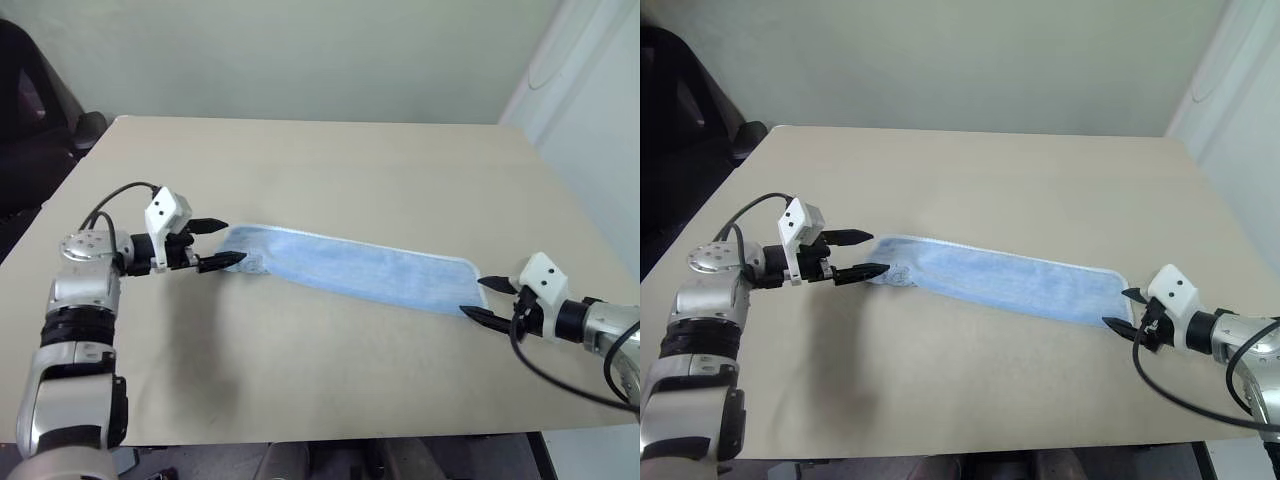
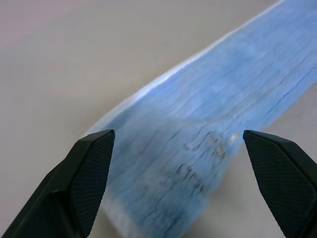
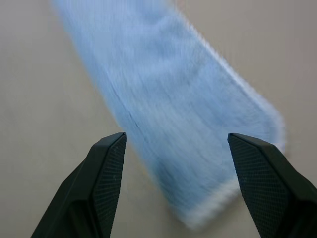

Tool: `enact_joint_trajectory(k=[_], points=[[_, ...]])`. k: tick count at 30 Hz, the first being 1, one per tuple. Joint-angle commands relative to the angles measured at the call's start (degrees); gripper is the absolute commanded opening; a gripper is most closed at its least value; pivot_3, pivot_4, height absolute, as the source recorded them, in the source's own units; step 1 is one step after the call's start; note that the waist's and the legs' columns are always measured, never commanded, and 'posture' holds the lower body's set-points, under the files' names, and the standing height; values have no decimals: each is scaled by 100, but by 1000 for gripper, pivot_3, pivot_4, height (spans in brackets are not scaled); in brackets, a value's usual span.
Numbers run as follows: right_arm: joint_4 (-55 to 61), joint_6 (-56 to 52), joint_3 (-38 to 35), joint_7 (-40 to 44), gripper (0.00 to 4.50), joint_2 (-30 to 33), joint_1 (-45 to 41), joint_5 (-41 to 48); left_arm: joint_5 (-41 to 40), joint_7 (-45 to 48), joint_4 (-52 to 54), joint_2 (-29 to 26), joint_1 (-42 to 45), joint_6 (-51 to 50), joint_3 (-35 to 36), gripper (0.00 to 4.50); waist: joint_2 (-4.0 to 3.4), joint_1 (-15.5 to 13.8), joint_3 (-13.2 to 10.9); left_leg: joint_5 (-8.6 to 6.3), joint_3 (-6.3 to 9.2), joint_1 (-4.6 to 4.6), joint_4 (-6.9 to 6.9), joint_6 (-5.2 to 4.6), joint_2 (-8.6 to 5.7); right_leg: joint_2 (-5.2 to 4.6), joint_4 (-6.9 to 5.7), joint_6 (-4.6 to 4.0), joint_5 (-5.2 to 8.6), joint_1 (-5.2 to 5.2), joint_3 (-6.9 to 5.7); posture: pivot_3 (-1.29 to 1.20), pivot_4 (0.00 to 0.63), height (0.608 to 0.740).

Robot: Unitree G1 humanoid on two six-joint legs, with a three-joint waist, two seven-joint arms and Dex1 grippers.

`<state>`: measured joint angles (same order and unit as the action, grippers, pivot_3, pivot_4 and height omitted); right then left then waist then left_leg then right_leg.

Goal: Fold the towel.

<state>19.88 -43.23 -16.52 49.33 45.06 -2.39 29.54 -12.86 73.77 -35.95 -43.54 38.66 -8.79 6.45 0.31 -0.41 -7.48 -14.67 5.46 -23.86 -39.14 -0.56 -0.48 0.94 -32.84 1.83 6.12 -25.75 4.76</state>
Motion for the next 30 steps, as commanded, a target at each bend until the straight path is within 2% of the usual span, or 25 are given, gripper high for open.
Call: enact_joint_trajectory(k=[1, 7, 14, 23, 30], points=[[46, -1543, -851, -597, 3451, -223, -250, 1130, -301, -187, 552, 60, -188, -296, 182, 4500, 0, 0, 0, 0, -1, 0, -1, 0, 0, 0, 0, 0, 0, 1, 0, 0, 150, 740], [-271, -3322, -1908, -1326, 3451, -574, -466, 2348, -646, -366, 1148, 230, -450, -778, 214, 4500, 1, -22, 1, 0, 2, 0, -1, 0, -1, -2, -2, -4, 2, -1, 3, 0, 150, 740], [-714, -4522, -2636, -2166, 3451, -1077, -706, 2784, -939, -501, 1728, 384, -652, -1198, 116, 4500, 3, -15, 2, -3, 2, 0, 3, 2, 0, -1, -3, -9, 5, -7, 3, 0, 150, 740], [-853, -4927, -3085, -2604, 3451, -1519, -452, 2964, -1047, -623, 2295, 565, -920, -1458, -3, 4500, 1, -22, 3, -6, 3, -3, 6, 2, 0, -1, -2, -9, 5, -12, 3, 0, 150, 740], [-1053, -4909, -3349, -3179, 3451, -2136, -795, 2807, -1069, -572, 2431, 513, -960, -1509, -102, 4500, -2, -14, 4, -9, 6, -4, 6, 5, 0, -1, -3, -10, 5, -15, 4, 0, 150, 740]])
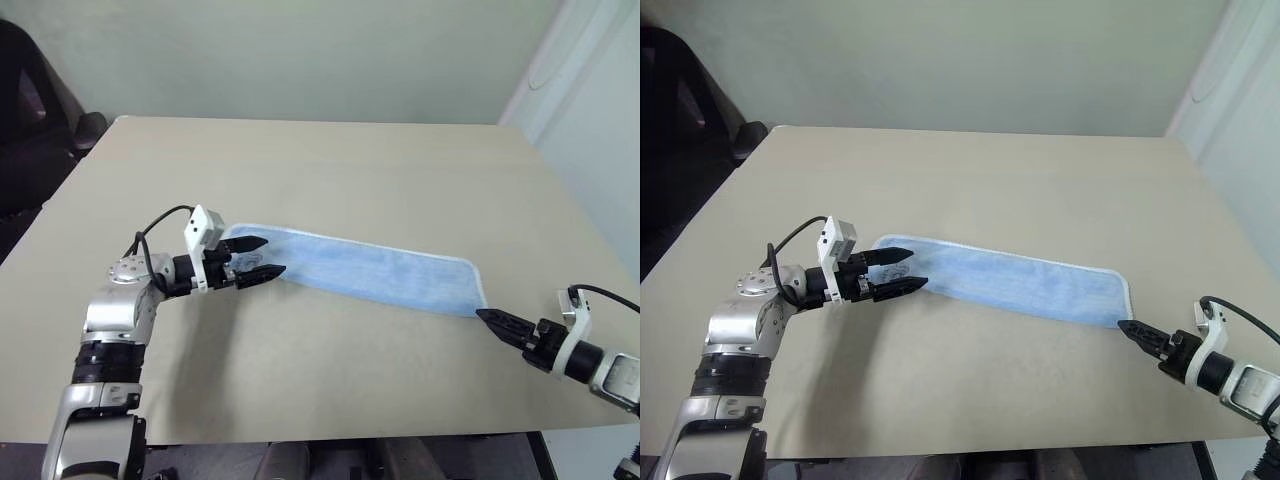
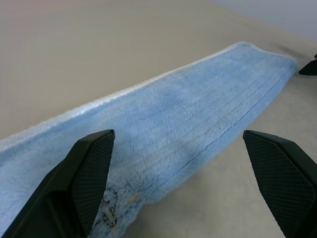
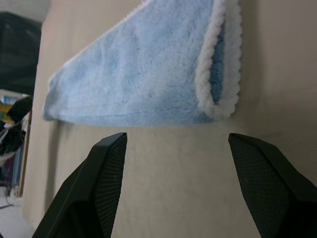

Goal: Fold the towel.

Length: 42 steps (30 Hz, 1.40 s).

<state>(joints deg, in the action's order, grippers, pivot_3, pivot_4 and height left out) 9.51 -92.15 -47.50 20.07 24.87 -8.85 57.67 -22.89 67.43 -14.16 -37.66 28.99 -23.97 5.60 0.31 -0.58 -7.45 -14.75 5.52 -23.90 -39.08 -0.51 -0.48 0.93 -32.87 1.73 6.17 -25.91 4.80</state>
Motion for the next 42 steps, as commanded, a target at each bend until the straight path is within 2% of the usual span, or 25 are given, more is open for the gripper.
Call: enact_joint_trajectory(k=[1, 19, 20, 21, 29, 33, 38, 42], points=[[-63, 9, -285, -335, 3451, -193, -204, -35, -57, 83, 258, -91, 0, 16, -39, 4500, -4, 7, 2, -1, 0, 0, 1, 1, 0, 0, 0, 0, 0, -3, 0, 0, 150, 740], [-503, 493, -280, -1094, 3451, -924, -741, -208, -80, 126, 366, -31, 73, 43, -201, 4500, 21, 85, 19, -29, 0, 19, -1, 46, 0, 1, 1, -11, -7, -9, 0, 0, 150, 740], [-488, 501, -277, -1111, 3074, -931, -731, -190, -82, 126, 368, -26, 75, 46, -202, 4500, 22, 85, 19, -29, 0, 20, -1, 46, 0, 1, 1, -11, -7, -9, 0, 0, 150, 740], [-474, 504, -280, -1126, 2881, -932, -725, -168, -82, 126, 368, -22, 78, 48, -204, 4500, 21, 85, 19, -30, 0, 20, -2, 46, 0, 0, 1, -11, -7, -9, 0, 0, 150, 740], [-363, 554, -344, -1194, 38, -817, -753, 44, -84, 123, 341, -14, 60, 72, -184, 4500, 21, 73, 24, -34, 0, 15, 4, 42, 2, 1, -2, -14, -9, -19, -1, 0, 150, 740], [-195, 678, -255, -1119, 38, -684, -778, 148, -100, 114, 347, -11, 49, 65, -169, 4500, 18, 62, 22, -36, 0, 7, -2, 43, -6, -7, 2, -14, -9, -20, 0, 0, 150, 740], [444, 1141, 619, -643, 38, 204, -666, -113, -188, 80, 438, -149, -101, 12, 19, 4500, -14, 44, 24, -37, 0, -7, 1, 46, -6, -7, -4, -15, -9, -38, 0, 0, 150, 740], [652, 1417, 1368, -309, 38, 906, -998, -228, -195, 43, 462, -200, -177, 15, 66, 4500, -17, 46, 24, -35, 1, -4, 5, 42, 0, -1, -5, -14, -9, -38, -3, 0, 150, 740]])
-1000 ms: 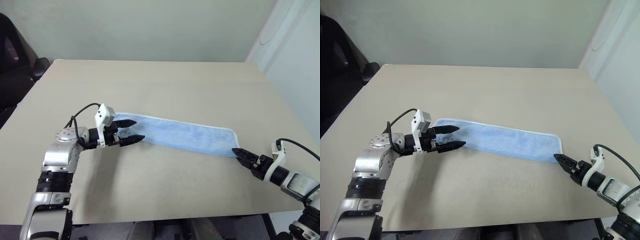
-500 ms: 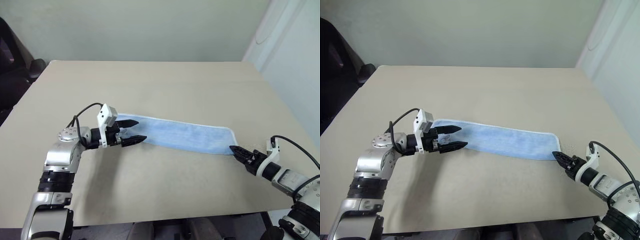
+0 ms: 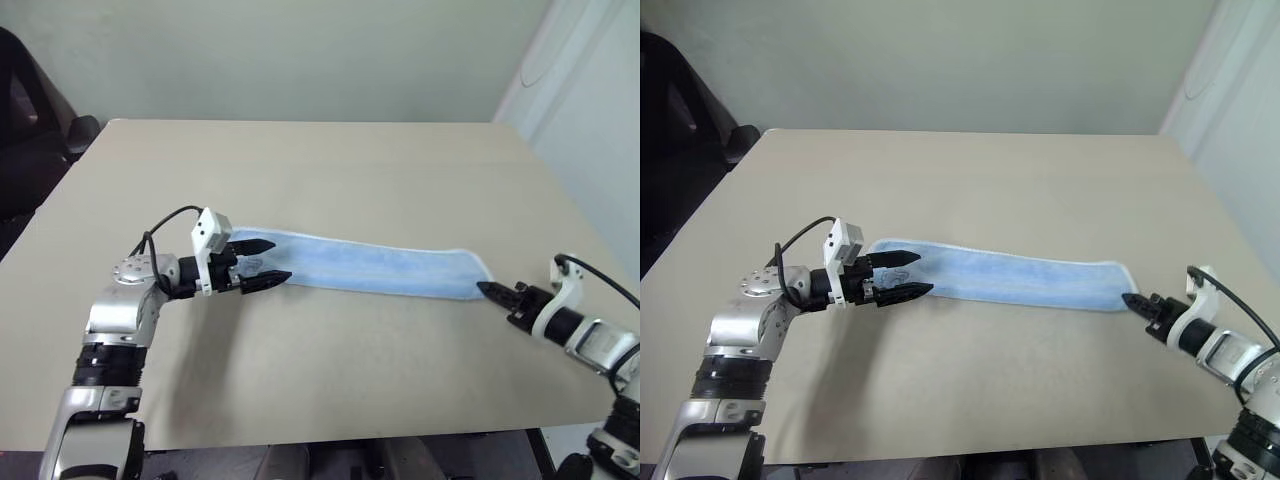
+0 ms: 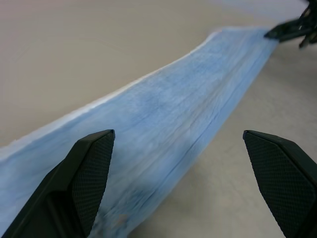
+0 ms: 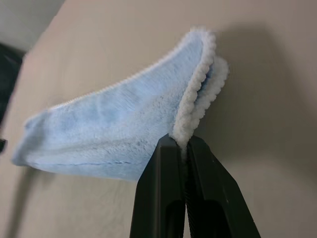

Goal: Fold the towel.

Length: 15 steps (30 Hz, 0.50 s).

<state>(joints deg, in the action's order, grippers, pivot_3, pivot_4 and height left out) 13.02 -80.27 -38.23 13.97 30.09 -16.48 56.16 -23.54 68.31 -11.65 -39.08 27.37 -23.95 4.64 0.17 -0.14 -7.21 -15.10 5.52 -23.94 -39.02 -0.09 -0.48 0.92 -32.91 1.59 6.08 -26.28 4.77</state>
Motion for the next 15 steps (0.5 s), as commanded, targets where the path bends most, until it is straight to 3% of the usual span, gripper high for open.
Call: enact_joint_trajectory(k=[1, 7, 15], points=[[360, 261, 711, 420, 38, 580, -312, -129, -132, -56, 220, -56, -17, 10, 160, 4500, -3, 1, 1, 0, 0, -1, -1, 0, -1, 0, 0, 0, 0, 0, 1, 0, 150, 740], [460, 600, 2285, 1077, 38, 1380, -947, -589, -144, -105, 261, -24, -1, 6, 147, 4500, -3, 4, 1, 2, -1, -2, -5, -2, -1, -1, 1, 0, 0, 1, 0, 0, 150, 740], [-60, 1191, 4089, 1751, 38, 1222, -2141, -1452, -152, -174, 281, 33, 12, 14, 122, 4500, -4, 0, 1, 15, -1, -1, -4, -23, 0, -1, 2, 0, -1, -1, 0, 0, 150, 740]])
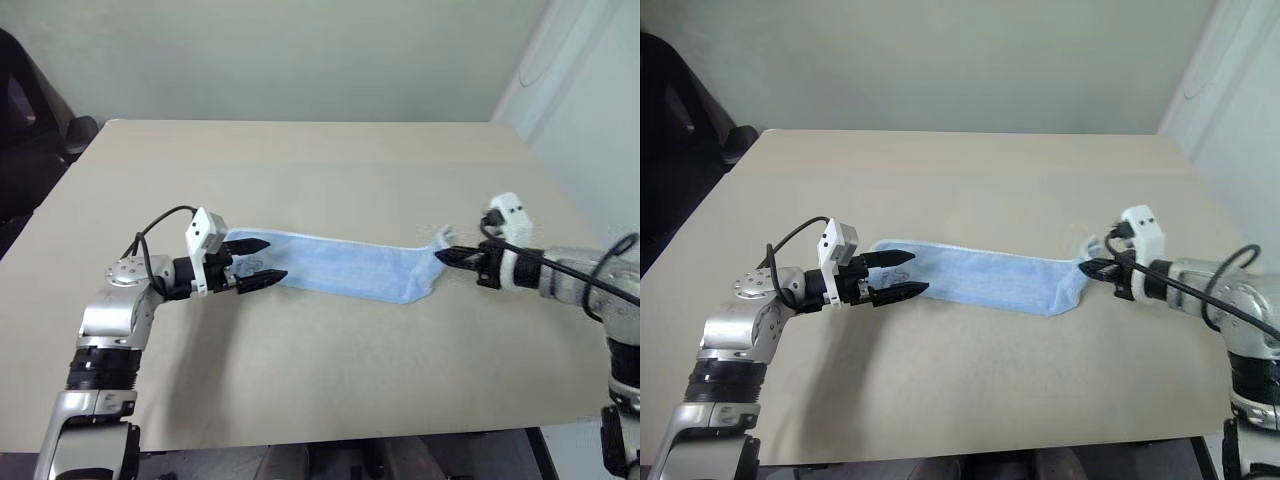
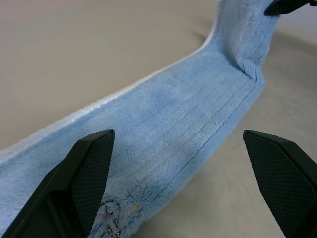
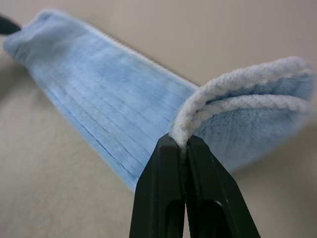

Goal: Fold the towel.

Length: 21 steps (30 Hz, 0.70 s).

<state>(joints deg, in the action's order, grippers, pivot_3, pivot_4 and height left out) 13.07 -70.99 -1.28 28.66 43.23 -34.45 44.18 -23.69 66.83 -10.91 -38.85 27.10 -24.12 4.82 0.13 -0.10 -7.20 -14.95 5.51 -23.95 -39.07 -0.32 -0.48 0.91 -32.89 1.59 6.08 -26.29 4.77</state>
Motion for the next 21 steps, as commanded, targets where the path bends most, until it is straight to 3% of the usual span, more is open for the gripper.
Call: enact_joint_trajectory(k=[1, 7, 21], points=[[-128, 308, 569, 368, 38, -165, -470, -328, -139, -31, 209, 18, 38, 33, 105, 4500, 0, -3, 0, 1, 0, -1, 1, -1, 0, 0, 0, -1, 0, -2, 0, 0, 150, 740], [-645, 595, 1360, 714, 38, -753, -1005, -823, -145, -108, 276, 98, -6, 37, 92, 4500, 1, -6, 0, 2, 0, 0, 1, -3, 1, 0, 0, -43, -27, -4, -3, 0, 150, 740], [-1300, 272, 1475, 855, 38, -1769, -1582, -1079, -174, -194, 402, 130, -156, 61, 48, 4500, 1, -1, 0, 4, 0, -2, 1, 6, 2, 0, 0, -84, -52, -14, -5, 0, 150, 740]])
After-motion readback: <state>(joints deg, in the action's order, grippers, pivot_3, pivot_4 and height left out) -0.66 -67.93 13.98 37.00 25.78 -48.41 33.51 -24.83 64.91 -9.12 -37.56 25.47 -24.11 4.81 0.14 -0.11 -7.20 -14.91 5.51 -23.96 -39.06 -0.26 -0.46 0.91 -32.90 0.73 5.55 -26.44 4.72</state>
